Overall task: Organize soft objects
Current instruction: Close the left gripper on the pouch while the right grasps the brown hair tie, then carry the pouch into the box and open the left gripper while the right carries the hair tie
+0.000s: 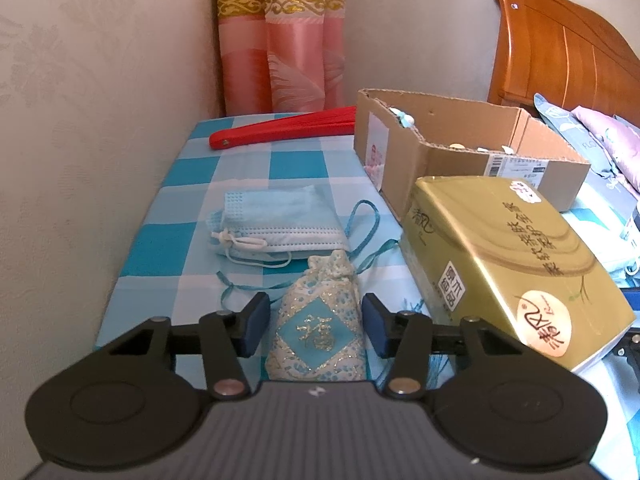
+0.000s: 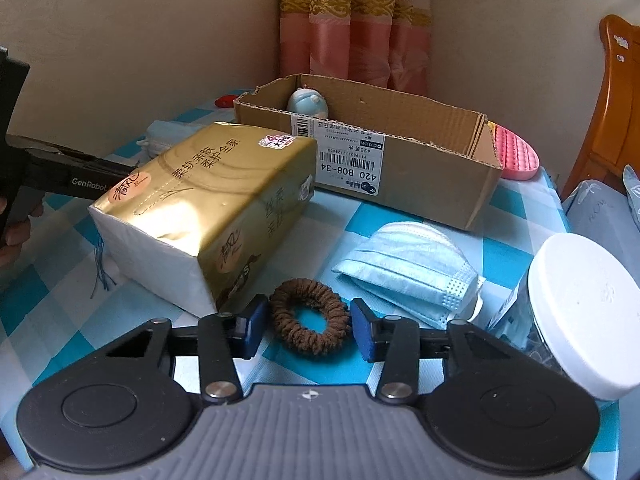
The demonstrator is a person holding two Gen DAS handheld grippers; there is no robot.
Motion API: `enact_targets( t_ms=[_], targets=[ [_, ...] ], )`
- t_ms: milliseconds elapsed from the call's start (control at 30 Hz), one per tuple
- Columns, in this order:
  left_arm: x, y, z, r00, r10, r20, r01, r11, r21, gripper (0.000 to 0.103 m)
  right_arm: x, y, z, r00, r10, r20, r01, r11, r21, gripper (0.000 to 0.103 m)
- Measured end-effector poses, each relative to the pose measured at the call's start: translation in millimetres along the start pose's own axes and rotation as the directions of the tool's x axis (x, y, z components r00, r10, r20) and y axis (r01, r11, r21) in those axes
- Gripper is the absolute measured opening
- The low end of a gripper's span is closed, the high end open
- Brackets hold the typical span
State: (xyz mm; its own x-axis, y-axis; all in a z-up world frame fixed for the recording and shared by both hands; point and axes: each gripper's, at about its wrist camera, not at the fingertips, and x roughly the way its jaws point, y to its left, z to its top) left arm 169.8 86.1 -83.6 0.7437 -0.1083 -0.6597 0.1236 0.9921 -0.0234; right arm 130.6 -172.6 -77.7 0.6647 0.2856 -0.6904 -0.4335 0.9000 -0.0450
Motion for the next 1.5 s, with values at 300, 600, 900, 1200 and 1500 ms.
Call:
enact_targets(
  t_ms=[300, 600, 900, 1200, 1500],
  targets=[
    [-5, 0, 2, 1.0, 0.005, -0.023, -0.006, 1.0, -0.019, 0.036, -6, 3, -1, 1.0, -0.011, -0.002, 0.011, 1.0, -0.003, 0.041],
    [-37, -6, 2, 0.999, 0.001, -0.04, -0.001, 1.0, 0.001, 0.033, -30, 2, -1, 1.0, -0.007, 0.019, 0.008, 1.0, -0.021, 0.041],
    [-78, -14, 4, 0.998, 0.034, -0.057, -0.033, 0.999, 0.017, 0.032, -58, 3, 1, 0.998, 0.03, 0.048, -0.027, 0.997, -0.073, 0.041],
    [-116, -35, 38, 1.0, 0.016, 0.012, -0.017, 0.997, 0.078, 0.032, -79, -3, -6, 0.995, 0.078, 0.065, -0.071, 0.993, -0.095, 0.041],
    [-118, -84, 104, 0.99, -0.116, 0.077, 0.097, 0.972, 0.214, 0.032, -94, -17, -12, 0.992, 0.095, 0.087, -0.087, 0.992, -0.093, 0.041]
  ],
)
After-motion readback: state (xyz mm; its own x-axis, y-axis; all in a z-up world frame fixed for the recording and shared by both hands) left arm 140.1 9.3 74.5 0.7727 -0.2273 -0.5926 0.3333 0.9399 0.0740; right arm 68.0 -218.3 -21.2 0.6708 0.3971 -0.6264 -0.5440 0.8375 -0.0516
